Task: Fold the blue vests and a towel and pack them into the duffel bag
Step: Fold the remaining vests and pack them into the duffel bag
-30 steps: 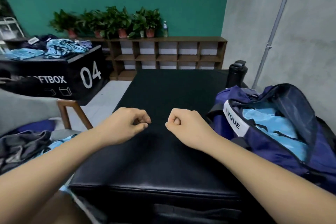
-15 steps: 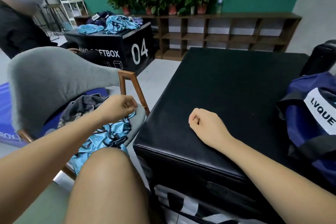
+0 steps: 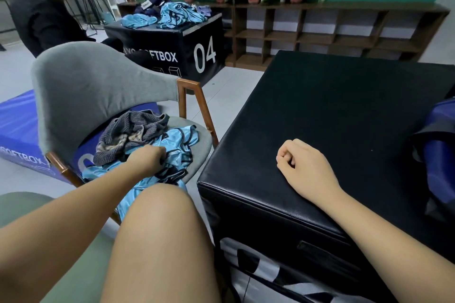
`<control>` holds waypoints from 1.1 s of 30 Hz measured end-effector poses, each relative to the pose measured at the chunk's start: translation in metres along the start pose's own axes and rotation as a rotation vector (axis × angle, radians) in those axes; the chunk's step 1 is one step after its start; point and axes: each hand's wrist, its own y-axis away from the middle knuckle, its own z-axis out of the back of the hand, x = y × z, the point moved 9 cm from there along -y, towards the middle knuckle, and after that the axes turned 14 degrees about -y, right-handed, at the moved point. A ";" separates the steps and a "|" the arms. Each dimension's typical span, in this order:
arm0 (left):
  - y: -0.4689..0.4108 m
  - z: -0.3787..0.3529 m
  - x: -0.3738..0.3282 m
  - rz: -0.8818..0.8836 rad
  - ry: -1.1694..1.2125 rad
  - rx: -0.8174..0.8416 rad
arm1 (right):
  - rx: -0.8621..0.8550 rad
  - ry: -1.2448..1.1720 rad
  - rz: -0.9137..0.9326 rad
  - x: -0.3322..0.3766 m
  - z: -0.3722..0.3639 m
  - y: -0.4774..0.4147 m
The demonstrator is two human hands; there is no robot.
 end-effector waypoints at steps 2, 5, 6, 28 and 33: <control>0.001 -0.003 0.005 0.018 -0.008 -0.007 | -0.002 0.004 0.001 0.000 0.000 0.000; 0.002 0.011 0.007 0.030 0.013 -0.039 | -0.007 0.007 0.002 -0.001 0.000 0.000; 0.003 0.020 0.008 0.036 0.025 -0.058 | -0.008 0.007 0.004 -0.001 0.000 -0.001; 0.063 0.252 0.076 0.197 0.402 -0.611 | 0.030 -0.028 -0.135 0.008 0.002 -0.007; 0.089 0.295 0.088 0.199 0.546 -0.687 | 0.027 -0.226 -0.146 0.060 -0.010 -0.020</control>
